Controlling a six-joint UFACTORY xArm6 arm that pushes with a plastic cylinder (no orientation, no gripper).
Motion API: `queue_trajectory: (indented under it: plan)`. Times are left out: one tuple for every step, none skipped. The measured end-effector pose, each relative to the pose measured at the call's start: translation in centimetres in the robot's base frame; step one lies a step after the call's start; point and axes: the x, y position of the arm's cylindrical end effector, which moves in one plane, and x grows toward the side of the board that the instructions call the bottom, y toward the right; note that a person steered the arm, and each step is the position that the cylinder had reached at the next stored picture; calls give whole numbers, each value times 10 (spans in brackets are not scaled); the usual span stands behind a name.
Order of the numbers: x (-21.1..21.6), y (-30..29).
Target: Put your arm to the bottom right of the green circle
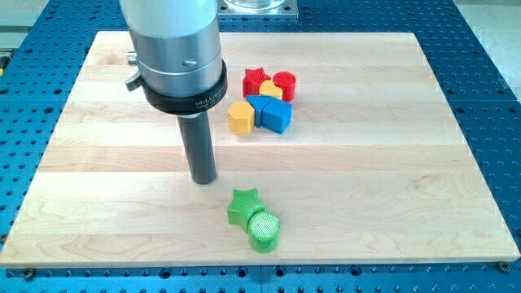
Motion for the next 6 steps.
queue_trajectory:
  plan:
    - [4, 40]
    - [18, 72]
    - [53, 115]
    - [91, 155]
    - [109, 161]
    - [109, 161]
